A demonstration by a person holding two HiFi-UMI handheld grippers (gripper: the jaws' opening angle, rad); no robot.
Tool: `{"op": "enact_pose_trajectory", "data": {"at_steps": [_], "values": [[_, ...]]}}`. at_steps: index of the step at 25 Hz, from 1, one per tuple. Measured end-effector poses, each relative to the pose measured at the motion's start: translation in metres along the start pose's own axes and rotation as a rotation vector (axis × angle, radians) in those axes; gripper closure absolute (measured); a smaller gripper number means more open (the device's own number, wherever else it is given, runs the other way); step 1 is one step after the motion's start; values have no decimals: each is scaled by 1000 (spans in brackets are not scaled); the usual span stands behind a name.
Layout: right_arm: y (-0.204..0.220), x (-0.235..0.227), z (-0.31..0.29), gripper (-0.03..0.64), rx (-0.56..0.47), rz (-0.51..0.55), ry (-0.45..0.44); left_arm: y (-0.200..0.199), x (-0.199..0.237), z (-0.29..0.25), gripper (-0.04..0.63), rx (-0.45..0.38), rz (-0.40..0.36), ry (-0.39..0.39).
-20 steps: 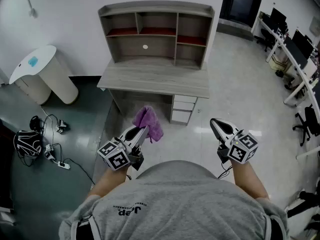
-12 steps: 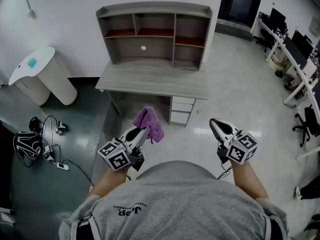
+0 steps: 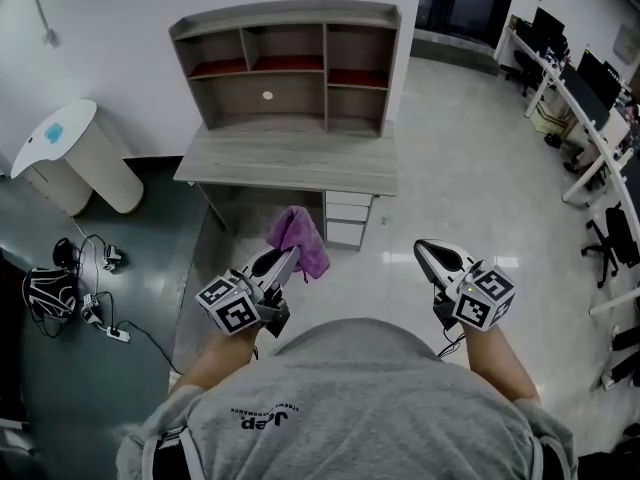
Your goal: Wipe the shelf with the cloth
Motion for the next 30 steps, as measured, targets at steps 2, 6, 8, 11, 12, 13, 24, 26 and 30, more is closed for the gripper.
{"op": "enact_pose_trajectory", "data": {"at_steps": [2, 6, 8, 11, 12, 13, 24, 26, 30], "values": [[1, -15, 10, 597, 10, -8, -6, 11, -6, -21, 525, -2, 12, 17], [5, -44, 15, 597, 25, -18, -14, 27, -6, -51, 525, 11, 34, 32], [6, -55, 8, 597, 31, -22, -18, 28, 2, -58, 525, 19, 40, 30], [5, -76, -21, 597, 34, -28, -27, 21, 33, -69, 525, 19, 43, 16], [5, -82, -35, 597, 35, -31, -27, 19, 47, -71, 525, 20, 50, 9], [5, -88, -51, 597, 36, -33, -27, 16, 64, -74, 525, 23, 58, 6], [-53, -180, -268, 597, -5, -50, 25, -79, 295, -187, 525, 109, 51, 97], [-69, -198, -295, 597, -7, -36, 34, -91, 324, -213, 525, 140, 14, 112], [-82, -241, -331, 597, 17, -30, 33, -91, 367, -257, 525, 174, -24, 75]]}}
Point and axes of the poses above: the fingertips, and each gripper's own axes: z backward along the fingers, x to its left, y out of its underside, the point moved 8 cm from there along z, backward along the fingers, and after that the axes turned 5 degrees about y, right-handed, at the moved point
